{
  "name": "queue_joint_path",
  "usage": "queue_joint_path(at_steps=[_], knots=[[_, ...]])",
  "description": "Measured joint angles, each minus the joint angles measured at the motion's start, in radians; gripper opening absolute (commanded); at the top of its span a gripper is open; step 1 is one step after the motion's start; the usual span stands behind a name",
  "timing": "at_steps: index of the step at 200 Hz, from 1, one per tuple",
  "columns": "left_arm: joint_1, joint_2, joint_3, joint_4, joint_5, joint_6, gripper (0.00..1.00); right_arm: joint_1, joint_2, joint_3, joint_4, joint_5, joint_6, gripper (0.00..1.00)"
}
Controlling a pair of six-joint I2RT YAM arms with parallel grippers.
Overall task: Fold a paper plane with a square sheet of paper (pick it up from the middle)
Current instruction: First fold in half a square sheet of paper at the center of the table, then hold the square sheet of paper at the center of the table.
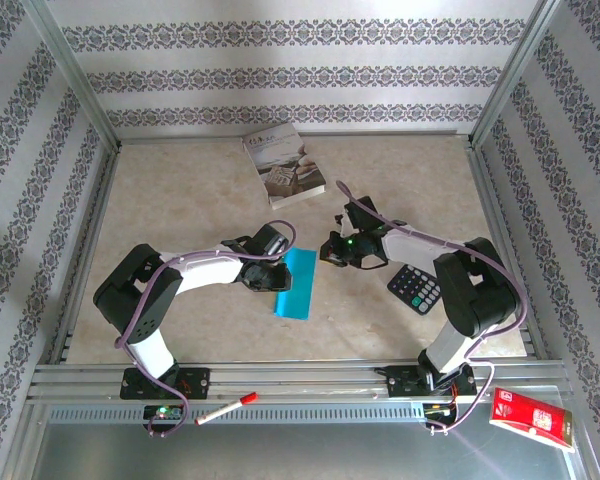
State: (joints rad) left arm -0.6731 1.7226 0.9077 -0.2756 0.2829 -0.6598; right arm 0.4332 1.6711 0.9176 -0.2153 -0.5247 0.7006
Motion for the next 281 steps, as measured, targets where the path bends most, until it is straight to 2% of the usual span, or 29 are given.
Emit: queue_joint_path(at_steps=[281], knots=[[-0.007,0.015,0.018,-0.019,-0.01,0.007,0.24,-0.011,0.0,0.004,-0.021,0.003,-0.027,0.0]])
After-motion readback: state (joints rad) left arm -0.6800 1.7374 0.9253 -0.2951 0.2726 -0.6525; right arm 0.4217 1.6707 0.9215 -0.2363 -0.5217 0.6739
